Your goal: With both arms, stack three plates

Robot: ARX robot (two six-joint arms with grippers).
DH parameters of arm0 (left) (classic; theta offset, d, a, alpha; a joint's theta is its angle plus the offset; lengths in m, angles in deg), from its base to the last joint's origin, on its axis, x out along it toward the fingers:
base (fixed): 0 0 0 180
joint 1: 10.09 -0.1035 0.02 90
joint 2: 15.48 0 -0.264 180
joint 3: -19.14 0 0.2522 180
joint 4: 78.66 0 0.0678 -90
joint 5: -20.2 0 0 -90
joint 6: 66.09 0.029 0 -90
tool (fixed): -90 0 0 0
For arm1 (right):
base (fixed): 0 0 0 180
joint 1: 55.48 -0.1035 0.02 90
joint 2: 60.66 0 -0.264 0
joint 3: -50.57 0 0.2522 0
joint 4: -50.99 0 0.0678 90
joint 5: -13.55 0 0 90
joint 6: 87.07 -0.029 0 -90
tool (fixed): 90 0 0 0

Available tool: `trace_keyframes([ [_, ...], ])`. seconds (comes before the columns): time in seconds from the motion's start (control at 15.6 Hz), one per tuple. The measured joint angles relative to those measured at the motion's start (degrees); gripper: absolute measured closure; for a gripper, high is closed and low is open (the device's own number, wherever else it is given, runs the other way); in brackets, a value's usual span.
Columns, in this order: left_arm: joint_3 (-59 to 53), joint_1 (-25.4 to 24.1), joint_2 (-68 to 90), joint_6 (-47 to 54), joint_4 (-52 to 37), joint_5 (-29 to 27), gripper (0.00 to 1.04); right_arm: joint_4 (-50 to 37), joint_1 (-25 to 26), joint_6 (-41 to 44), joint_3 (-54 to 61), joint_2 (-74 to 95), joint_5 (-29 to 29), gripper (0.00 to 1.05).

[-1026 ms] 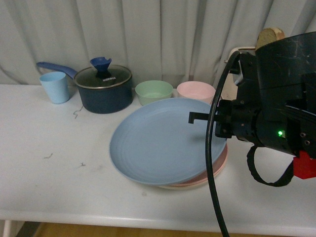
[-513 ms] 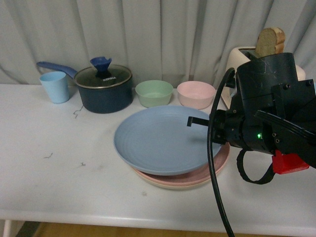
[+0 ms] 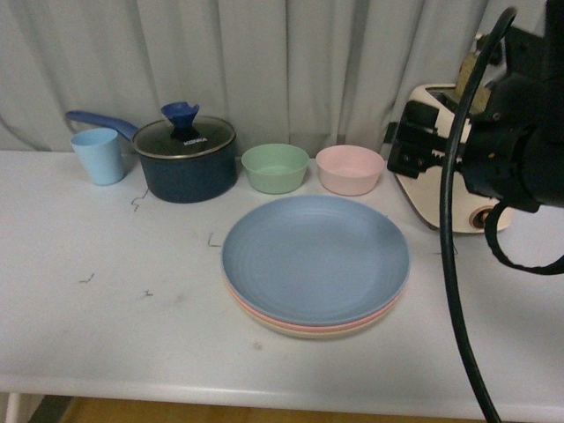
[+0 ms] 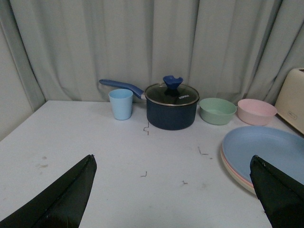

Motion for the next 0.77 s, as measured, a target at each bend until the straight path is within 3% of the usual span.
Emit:
trace_keyframes([
  [0.06, 0.0, 0.0, 0.0, 0.0, 0.0, 0.0, 0.07, -0.4, 0.4, -0.2, 1.2, -2.2, 0.7, 0.06],
  [0.19, 0.0, 0.0, 0.0, 0.0, 0.0, 0.0, 0.07, -3.4, 1.2, -0.2, 4.7, -9.0, 1.7, 0.07],
  [0.26, 0.0, 0.0, 0.0, 0.0, 0.0, 0.0, 0.07, -13.3, 1.4, 3.5, 8.0, -12.3, -2.9, 0.15],
  [0.32, 0.0, 0.0, 0.0, 0.0, 0.0, 0.0, 0.07, -16.8, 2.5, 10.3, 13.5, -19.3, -5.4, 0.28],
  [0.45, 0.0, 0.0, 0.0, 0.0, 0.0, 0.0, 0.07, -11.7, 5.8, 18.5, 23.3, -33.2, -5.0, 0.52],
  [0.71, 0.0, 0.0, 0.0, 0.0, 0.0, 0.0, 0.07, -0.5, 9.0, 21.5, 40.7, -61.6, -0.8, 1.03],
  [0.77, 0.0, 0.0, 0.0, 0.0, 0.0, 0.0, 0.07, 3.2, 11.6, 21.9, 44.6, -68.7, 2.2, 1.03],
])
